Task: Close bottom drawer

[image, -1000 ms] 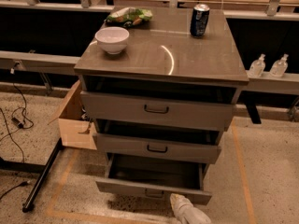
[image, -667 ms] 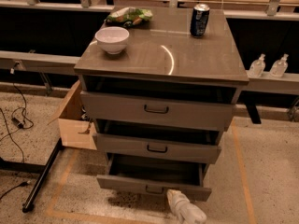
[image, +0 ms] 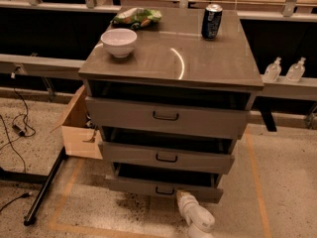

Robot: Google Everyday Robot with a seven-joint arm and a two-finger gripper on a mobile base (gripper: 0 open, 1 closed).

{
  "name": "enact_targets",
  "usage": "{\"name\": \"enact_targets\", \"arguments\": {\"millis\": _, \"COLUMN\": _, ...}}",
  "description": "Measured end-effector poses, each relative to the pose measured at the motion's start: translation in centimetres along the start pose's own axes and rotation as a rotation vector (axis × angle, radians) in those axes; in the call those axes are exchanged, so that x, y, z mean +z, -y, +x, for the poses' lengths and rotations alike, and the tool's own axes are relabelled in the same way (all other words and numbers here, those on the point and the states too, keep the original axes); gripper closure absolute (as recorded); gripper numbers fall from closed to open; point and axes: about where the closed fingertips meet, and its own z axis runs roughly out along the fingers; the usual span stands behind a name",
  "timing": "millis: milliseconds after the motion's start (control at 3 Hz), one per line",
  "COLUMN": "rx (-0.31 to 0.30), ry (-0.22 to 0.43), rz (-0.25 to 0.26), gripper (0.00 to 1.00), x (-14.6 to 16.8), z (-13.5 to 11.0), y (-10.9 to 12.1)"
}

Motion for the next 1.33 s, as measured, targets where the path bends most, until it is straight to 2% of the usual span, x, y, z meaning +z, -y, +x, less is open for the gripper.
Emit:
{"name": "enact_targets", "arguments": {"millis": 333, "rx": -0.04, "ry": -0.021, "rz": 0.017, "gripper": 1.0, "x": 1.4, "z": 0.8, "y": 1.8}}
{"name": "enact_targets", "arguments": {"millis": 1333, "rx": -0.113, "ry": -0.083, "rz": 0.003, "gripper": 1.0, "x": 4.8, "z": 3.6, "y": 3.6}}
